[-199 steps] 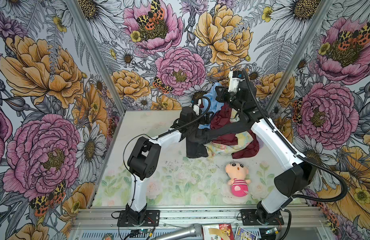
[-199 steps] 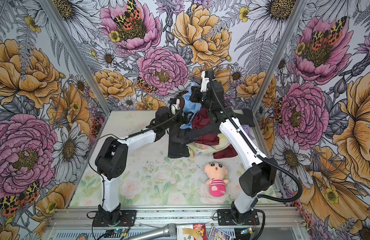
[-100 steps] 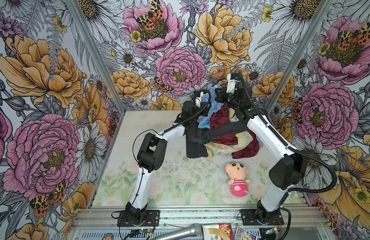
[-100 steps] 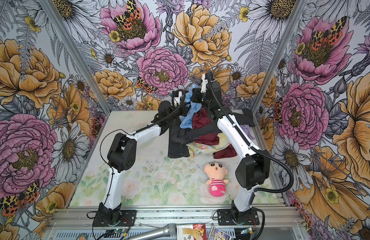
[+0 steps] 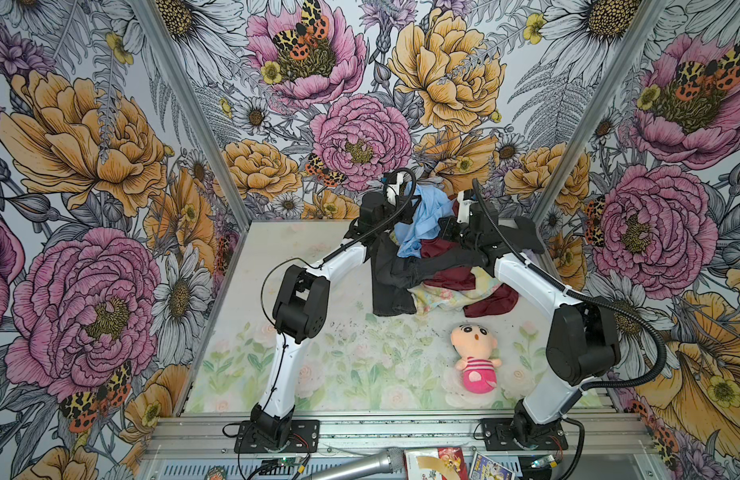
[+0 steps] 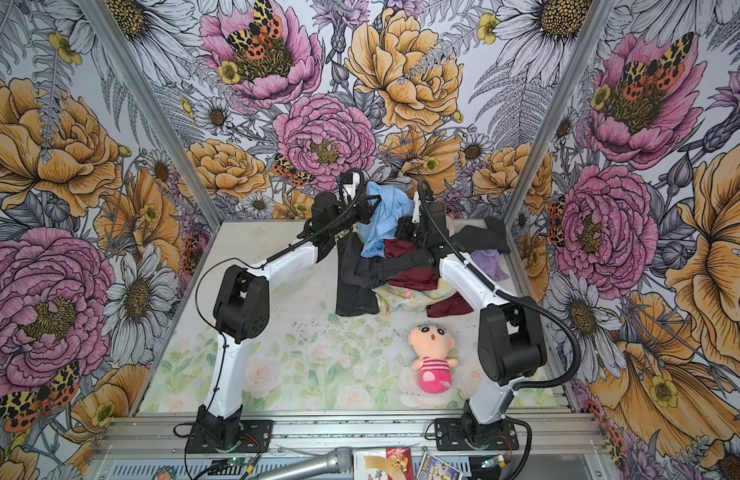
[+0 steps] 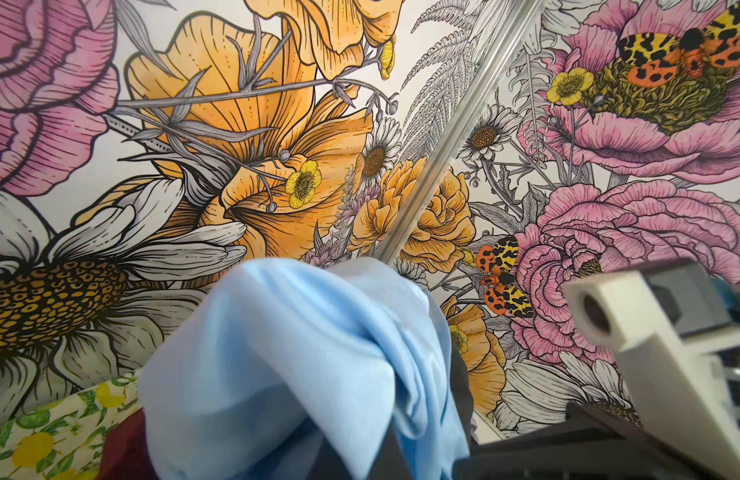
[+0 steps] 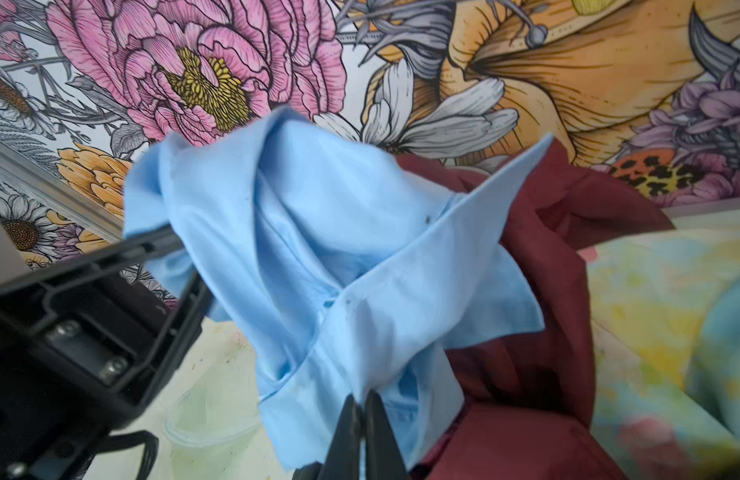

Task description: Pick out a specific cloth from the pile

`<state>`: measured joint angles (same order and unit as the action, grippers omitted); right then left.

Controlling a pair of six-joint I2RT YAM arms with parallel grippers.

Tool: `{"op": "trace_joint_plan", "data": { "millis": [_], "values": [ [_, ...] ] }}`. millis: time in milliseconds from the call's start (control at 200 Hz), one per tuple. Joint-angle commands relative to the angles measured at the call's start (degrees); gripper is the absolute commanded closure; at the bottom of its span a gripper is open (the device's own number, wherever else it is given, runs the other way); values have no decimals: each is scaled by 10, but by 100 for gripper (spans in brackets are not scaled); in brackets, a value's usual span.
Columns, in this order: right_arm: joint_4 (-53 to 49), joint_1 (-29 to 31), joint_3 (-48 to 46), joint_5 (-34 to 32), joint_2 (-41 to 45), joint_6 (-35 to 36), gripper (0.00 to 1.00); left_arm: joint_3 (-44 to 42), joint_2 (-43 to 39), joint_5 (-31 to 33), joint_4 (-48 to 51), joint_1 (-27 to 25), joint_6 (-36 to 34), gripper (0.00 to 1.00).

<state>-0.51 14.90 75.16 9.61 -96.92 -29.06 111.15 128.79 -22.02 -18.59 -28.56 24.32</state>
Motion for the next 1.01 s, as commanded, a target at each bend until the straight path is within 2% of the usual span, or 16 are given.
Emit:
{"op": "trace_joint_plan", "data": {
  "millis": [0,35,95,160,245,300,435,515,740,890,1001],
  "values": [
    [60,-5,-55,14,51,23,63,67,-18,-18,29,-4,10,100],
    [75,-6,-83,16,63,23,51,82,-18,-18,45,-7,9,100],
    [108,-7,-135,18,81,13,38,104,-19,-18,69,-9,8,100],
    [163,-7,-197,19,102,-9,30,131,-19,-13,98,-12,11,100],
    [247,-4,-278,19,119,-32,24,171,-15,-11,142,-12,12,100],
    [264,-2,-301,9,124,-31,23,205,-13,-6,184,-14,1,100],
    [230,4,-304,-14,125,-5,20,318,2,10,330,-15,-39,100],
    [231,9,-304,-13,122,-1,19,351,-2,10,385,-12,-51,100],
    [238,30,-293,-13,114,10,19,337,-63,-22,451,14,-64,100],
    [233,50,-281,-26,107,21,19,304,-117,-30,453,28,-72,100],
    [223,58,-272,-39,102,28,19,318,-138,-35,464,38,-74,100]
  ]
}}
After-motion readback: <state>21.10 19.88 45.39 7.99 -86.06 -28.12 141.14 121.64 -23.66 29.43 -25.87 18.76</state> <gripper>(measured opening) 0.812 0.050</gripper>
